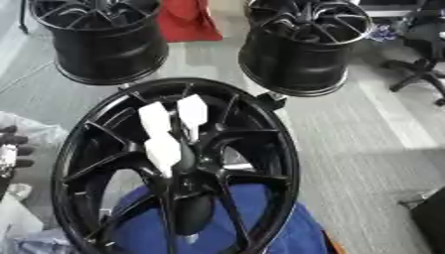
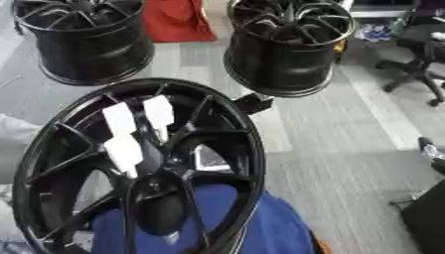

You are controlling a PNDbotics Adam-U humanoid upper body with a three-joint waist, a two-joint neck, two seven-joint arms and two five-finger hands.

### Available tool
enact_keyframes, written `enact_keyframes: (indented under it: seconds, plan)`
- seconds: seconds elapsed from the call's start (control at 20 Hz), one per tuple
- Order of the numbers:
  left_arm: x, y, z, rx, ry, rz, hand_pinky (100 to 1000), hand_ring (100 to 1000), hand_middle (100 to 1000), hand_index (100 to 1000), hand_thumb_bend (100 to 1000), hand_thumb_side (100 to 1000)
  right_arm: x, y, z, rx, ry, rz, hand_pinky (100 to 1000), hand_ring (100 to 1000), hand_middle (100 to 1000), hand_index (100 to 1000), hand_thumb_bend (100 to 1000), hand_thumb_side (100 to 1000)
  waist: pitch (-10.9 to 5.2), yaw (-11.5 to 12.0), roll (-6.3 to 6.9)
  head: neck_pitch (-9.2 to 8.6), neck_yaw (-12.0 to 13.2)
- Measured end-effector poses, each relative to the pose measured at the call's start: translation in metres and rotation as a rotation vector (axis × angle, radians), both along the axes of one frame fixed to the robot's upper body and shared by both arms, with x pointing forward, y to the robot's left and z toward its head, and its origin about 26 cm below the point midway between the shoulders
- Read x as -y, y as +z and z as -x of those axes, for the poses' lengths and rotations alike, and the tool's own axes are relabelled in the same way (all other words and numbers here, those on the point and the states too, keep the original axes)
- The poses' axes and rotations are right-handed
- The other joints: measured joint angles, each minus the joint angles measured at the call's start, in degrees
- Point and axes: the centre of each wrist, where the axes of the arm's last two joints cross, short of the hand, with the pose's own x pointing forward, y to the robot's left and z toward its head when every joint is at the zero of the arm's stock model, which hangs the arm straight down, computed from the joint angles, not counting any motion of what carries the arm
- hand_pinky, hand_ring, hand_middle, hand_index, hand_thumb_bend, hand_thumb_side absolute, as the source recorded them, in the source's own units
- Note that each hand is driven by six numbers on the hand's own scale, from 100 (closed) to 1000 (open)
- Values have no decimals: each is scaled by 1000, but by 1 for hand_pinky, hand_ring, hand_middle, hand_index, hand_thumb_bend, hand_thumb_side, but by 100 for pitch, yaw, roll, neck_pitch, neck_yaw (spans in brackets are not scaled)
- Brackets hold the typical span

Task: Pull the pin out of the wheel hub.

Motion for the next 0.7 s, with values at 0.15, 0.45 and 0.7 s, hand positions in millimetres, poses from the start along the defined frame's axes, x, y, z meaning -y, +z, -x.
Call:
enact_keyframes:
  seconds: [0.15, 0.45, 0.7]
  plan:
    - [1, 0, -1, 3, -2, 6, 621, 661, 653, 821, 100, 687, -19, 11, -7, 69, 62, 0, 652, 716, 785, 834, 457, 349, 7, 11, 19, 0, 0]
    - [3, 1, -2, 10, -15, 6, 621, 661, 654, 822, 100, 689, -63, 38, -21, 204, 225, -6, 637, 701, 775, 829, 433, 339, 41, 22, 37, 0, -5]
    - [4, 1, -2, 10, -23, 5, 622, 661, 654, 822, 100, 689, -96, 54, -30, 291, 361, -38, 634, 699, 774, 827, 403, 323, 45, 24, 52, 0, -14]
